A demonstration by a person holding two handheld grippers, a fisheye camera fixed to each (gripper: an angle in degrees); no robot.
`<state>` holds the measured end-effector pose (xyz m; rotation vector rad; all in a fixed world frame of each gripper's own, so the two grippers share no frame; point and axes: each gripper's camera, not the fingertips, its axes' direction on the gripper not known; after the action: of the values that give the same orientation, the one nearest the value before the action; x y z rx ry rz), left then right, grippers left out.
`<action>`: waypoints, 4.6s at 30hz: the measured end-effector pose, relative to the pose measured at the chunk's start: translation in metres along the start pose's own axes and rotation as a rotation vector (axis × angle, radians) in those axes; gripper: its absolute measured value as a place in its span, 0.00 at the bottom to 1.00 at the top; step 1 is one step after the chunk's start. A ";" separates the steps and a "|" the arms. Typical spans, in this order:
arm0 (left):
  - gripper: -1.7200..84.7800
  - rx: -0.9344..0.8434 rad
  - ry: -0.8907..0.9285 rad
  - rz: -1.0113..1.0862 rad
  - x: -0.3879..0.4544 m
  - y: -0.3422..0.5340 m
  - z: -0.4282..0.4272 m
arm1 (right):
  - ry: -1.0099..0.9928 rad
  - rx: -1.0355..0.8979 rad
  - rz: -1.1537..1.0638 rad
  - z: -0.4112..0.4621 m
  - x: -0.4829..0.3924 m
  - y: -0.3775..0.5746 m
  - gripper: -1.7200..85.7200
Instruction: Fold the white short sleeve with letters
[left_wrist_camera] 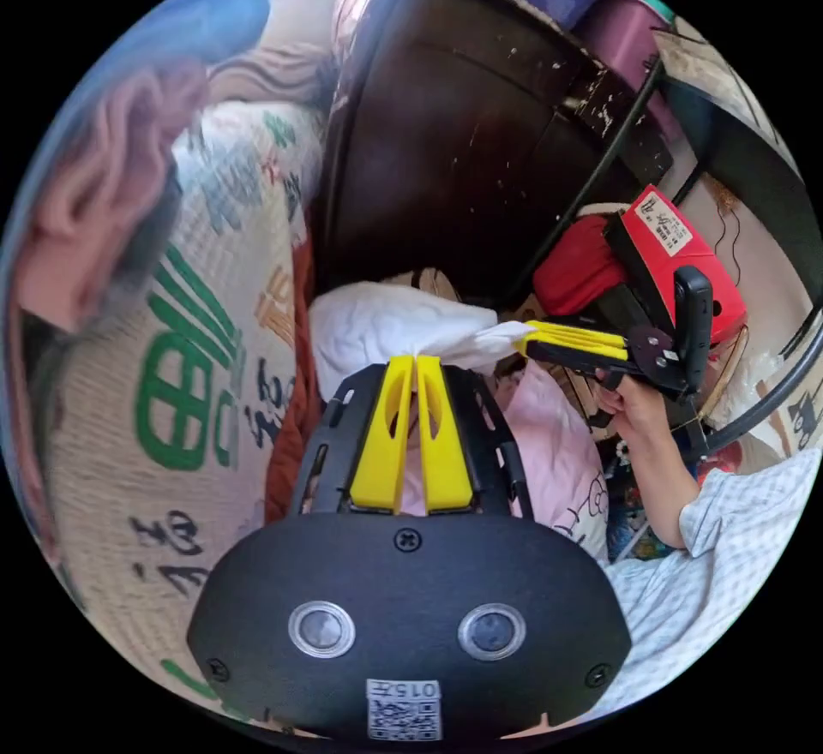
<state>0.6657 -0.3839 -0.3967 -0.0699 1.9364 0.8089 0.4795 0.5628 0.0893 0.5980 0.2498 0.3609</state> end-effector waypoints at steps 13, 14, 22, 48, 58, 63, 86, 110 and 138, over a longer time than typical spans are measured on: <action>0.01 0.448 -0.405 -0.063 0.054 0.243 -0.345 | -0.051 0.641 -0.158 -0.223 -0.038 0.015 0.02; 0.01 0.490 -0.454 -0.062 0.065 0.279 -0.383 | -0.092 0.676 -0.177 -0.237 -0.042 0.018 0.02; 0.01 0.740 -0.783 -0.096 0.182 0.506 -0.568 | -0.395 0.834 -0.363 -0.312 -0.100 0.010 0.02; 0.01 0.472 -1.252 -0.740 0.117 0.922 -0.559 | -0.617 0.339 -0.754 -0.216 -0.529 -0.138 0.02; 0.01 0.164 -1.089 -0.957 -0.055 1.005 -0.458 | -0.448 -0.016 -0.899 -0.073 -0.712 -0.183 0.02; 0.02 0.139 -1.029 -0.997 -0.099 1.023 -0.426 | -0.477 -0.128 -0.841 -0.034 -0.731 -0.220 0.03; 0.14 0.005 -0.554 -0.268 0.014 0.845 -0.170 | -1.033 -0.086 -1.482 -0.193 -0.562 -0.147 0.14; 0.09 0.030 -0.577 -0.377 -0.021 0.845 -0.084 | -1.045 -0.199 -1.396 -0.197 -0.592 -0.215 0.07; 0.10 0.181 -0.932 -0.702 -0.294 0.832 -0.169 | -0.882 -0.055 -1.056 -0.154 -0.909 -0.459 0.12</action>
<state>0.3669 0.0816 0.3119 -0.2076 0.9687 0.1197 -0.2790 -0.0760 -0.1905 0.4492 -0.3082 -0.9097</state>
